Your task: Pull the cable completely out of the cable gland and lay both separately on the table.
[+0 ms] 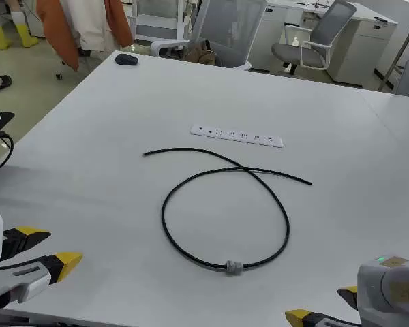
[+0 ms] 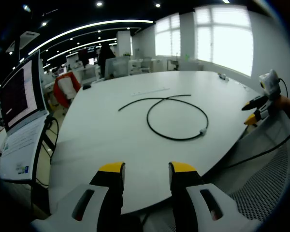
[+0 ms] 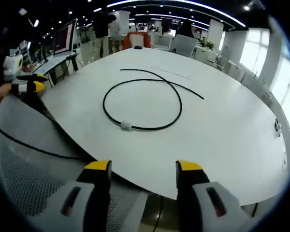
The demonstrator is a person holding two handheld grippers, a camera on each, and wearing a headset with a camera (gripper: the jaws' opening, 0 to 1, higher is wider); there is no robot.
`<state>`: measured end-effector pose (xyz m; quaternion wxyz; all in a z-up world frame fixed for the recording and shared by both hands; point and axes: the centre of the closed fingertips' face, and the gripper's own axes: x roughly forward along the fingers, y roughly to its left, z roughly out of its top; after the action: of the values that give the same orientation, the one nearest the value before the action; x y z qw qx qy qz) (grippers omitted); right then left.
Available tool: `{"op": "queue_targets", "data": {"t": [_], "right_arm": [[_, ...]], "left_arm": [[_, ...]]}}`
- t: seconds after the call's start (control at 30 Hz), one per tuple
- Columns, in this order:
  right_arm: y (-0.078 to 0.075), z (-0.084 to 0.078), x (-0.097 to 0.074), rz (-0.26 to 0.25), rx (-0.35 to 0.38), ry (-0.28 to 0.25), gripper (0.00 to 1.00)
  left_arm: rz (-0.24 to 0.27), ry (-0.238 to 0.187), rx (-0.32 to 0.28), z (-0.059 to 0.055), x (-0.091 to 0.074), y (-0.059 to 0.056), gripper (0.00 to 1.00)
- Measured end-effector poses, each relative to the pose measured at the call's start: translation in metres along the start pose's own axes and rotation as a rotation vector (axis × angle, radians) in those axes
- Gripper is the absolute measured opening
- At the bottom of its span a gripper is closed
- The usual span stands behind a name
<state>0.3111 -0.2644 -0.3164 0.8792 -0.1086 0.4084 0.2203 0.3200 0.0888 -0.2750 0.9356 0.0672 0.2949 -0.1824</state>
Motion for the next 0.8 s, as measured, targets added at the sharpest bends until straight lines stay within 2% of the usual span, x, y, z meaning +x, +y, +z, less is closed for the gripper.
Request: {"op": "queue_targets", "data": {"t": [0.13,0.23,0.33,0.6,0.67,0.8], "right_arm": [[0.0005,0.0003,0.0001,0.003,-0.002,0.001,0.56],[0.0014,-0.0005,0.0004,0.007,-0.003,0.006,0.57],[0.0017,-0.0007,0.0004,0.010,-0.004,0.006,0.56],[0.0032,-0.0020,0.0004,0.013,-0.006,0.013,0.56],[0.0027,-0.0022,0.0002,0.011,-0.004,0.014,0.57],[0.0029,-0.0022,0.0000,0.012,-0.001,0.013,0.57]], "left_arm": [[0.004,0.005,0.002,-0.0006,-0.0002,0.0005,0.36],[0.001,-0.016,-0.008,0.0026,-0.0010,-0.0001,0.36],[0.001,0.006,0.006,-0.0006,-0.0001,-0.0009,0.36],[-0.004,0.001,0.006,-0.0001,-0.0004,-0.0019,0.37],[0.009,0.018,0.020,-0.0022,-0.0010,0.0001,0.36],[0.000,0.012,0.012,-0.0016,-0.0004,-0.0016,0.36]]}}
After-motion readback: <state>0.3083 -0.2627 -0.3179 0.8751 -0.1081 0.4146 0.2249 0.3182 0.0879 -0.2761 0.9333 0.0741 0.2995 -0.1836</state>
